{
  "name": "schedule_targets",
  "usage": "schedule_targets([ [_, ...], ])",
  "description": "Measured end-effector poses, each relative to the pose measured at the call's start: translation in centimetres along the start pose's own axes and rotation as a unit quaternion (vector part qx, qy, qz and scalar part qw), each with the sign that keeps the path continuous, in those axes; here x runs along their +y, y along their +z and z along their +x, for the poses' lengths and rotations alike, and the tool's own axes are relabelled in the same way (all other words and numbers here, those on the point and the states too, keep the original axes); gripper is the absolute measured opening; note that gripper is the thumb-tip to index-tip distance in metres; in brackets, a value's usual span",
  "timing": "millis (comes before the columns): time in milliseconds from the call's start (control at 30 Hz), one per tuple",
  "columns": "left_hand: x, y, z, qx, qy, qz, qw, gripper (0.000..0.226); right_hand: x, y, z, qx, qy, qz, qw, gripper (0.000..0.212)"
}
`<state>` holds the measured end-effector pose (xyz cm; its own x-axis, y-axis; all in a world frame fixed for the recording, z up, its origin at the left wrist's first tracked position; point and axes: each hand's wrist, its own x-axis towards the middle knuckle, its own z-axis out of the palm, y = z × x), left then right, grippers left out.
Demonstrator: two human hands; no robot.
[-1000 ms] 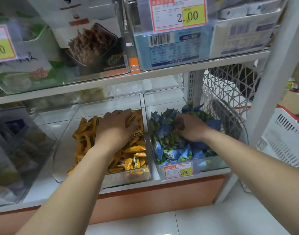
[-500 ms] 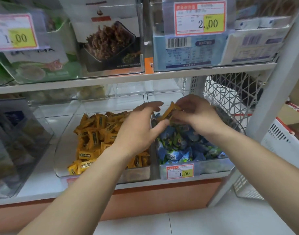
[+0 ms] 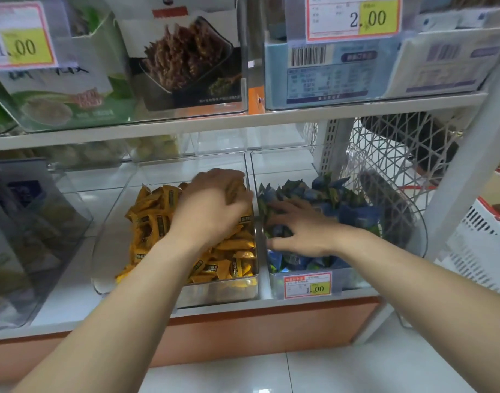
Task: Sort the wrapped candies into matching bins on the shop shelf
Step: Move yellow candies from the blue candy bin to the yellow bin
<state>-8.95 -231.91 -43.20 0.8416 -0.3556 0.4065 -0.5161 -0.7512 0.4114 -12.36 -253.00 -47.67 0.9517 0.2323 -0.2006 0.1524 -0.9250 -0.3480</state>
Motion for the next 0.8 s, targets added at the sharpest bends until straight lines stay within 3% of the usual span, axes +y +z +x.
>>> schedule_targets([
  [67, 1.0, 1.0, -0.4, -0.071, 0.018, 0.027, 0.997, 0.065, 0.1, -0.2, 0.4, -0.023, 0.019, -0.03, 0.999, 0.08],
  [133, 1.0, 1.8, -0.5, -0.102, 0.036, 0.07, 0.992, 0.072, 0.3, -0.5, 0.6, -0.022, 0.03, -0.066, 0.997, 0.089],
  [367, 0.3, 2.0, -0.4, -0.104, 0.035, 0.044, 0.993, 0.073, 3.6, -2.5, -0.2, 0.001, 0.078, -0.127, 0.989, 0.05],
  [600, 0.0, 2.6, -0.5, -0.084, 0.036, 0.043, 0.995, 0.065, 3.7, -4.5, -1.0, 0.012, 0.133, -0.198, 0.971, 0.051],
  [700, 0.0, 2.7, -0.5, -0.076, 0.034, 0.038, 0.996, 0.067, 3.1, -5.3, -1.3, 0.017, 0.192, -0.263, 0.945, 0.045],
  [800, 0.1, 2.9, -0.5, -0.075, 0.029, 0.038, 0.996, 0.071, 1.9, -5.2, -1.0, 0.106, 0.159, -0.281, 0.94, 0.039],
])
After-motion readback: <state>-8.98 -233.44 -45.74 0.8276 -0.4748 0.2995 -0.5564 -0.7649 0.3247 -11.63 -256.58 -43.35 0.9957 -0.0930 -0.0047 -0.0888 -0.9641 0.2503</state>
